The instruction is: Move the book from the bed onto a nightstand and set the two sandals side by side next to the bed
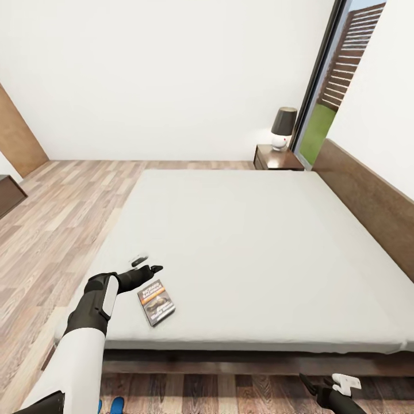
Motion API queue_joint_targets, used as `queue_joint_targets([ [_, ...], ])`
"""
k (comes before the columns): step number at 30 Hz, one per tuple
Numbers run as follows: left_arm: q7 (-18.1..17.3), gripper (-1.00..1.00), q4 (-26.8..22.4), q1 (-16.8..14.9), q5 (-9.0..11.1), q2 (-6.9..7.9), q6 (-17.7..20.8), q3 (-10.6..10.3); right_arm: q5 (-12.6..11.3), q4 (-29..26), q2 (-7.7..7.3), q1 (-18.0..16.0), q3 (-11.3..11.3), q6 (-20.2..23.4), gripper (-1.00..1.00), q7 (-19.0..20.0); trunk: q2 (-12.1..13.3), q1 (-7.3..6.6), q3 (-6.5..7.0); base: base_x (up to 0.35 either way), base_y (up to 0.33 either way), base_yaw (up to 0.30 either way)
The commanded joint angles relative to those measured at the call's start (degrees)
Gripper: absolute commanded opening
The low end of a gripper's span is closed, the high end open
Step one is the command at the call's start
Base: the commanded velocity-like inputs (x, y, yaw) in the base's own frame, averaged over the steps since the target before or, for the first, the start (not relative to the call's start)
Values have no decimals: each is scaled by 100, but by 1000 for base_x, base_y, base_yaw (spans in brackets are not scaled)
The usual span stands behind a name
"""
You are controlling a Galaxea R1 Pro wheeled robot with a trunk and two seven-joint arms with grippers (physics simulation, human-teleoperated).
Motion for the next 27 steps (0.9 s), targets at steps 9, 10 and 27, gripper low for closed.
queue_joint_targets([
  [9, -15, 100, -5, -7, 14, -7, 43, 28, 2, 27, -3, -11, -32, -27, 100, 35, -9, 2, -90, 0, 0, 0],
  [10, -15, 100, -5, -7, 14, -7, 43, 28, 2, 27, -3, -11, -32, -27, 100, 35, -9, 2, -99, 0, 0, 0],
  [27, -15, 100, -5, -2, 14, -7, 35, 30, 3, 27, -3, -11, -32, -27, 100, 35, -9, 2, -252, 0, 0, 0],
])
